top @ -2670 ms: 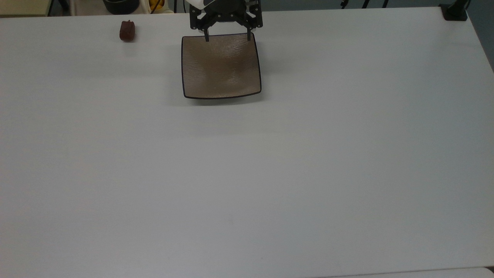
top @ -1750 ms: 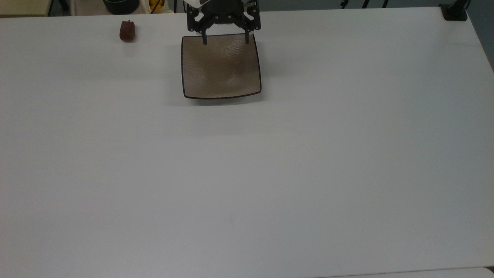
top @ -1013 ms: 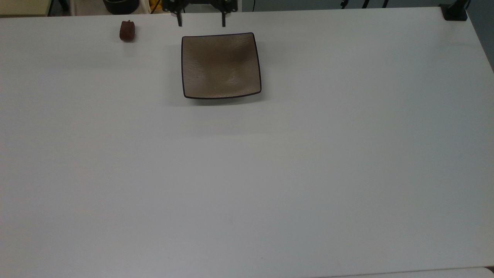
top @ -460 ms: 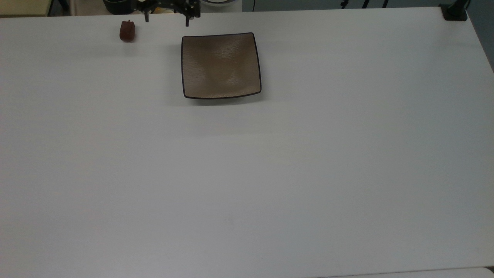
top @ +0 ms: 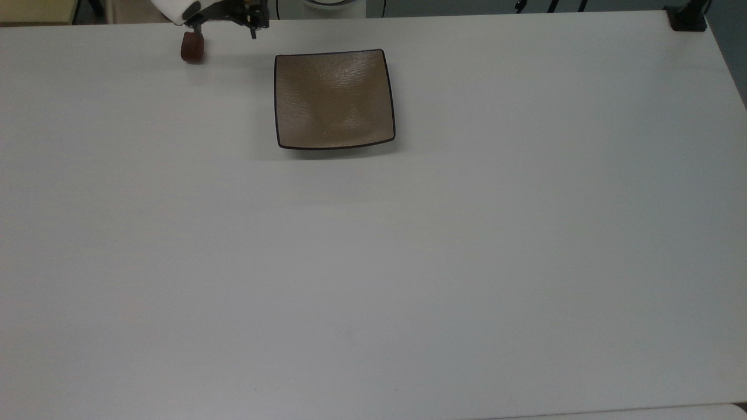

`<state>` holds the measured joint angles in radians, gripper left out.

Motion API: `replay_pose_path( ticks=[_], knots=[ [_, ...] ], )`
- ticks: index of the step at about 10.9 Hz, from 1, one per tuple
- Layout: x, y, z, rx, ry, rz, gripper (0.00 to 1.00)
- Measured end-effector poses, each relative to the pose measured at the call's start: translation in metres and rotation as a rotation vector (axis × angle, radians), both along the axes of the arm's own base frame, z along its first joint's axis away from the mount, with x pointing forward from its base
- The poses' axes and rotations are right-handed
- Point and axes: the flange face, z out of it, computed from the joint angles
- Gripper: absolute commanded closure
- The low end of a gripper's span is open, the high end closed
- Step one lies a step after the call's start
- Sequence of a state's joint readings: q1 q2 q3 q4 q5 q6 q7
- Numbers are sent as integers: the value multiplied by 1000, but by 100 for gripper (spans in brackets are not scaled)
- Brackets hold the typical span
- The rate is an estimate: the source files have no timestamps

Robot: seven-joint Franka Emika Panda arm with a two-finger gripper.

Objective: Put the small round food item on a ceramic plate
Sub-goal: 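Move the gripper over to the small reddish-brown food item, then lower the gripper and close it around the food item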

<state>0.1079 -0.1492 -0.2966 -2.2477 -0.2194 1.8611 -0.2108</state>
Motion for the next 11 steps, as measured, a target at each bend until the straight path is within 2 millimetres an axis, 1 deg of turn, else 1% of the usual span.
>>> replay_pose_path(
  ticks=[1, 2, 3, 5, 6, 7, 11],
  knots=[
    [-8, -17, -10, 15, 10, -17, 0],
    [-14, -30, -18, 24, 9, -36, 0],
    [-19, -40, -23, 31, 5, -47, 0],
    [-24, -59, -28, 44, -14, -43, 0],
    [-25, -66, -32, 46, -26, -37, 0],
    [-25, -68, -37, 47, -31, -31, 0],
    [-38, -78, -61, 21, 34, 24, 2]
  ],
)
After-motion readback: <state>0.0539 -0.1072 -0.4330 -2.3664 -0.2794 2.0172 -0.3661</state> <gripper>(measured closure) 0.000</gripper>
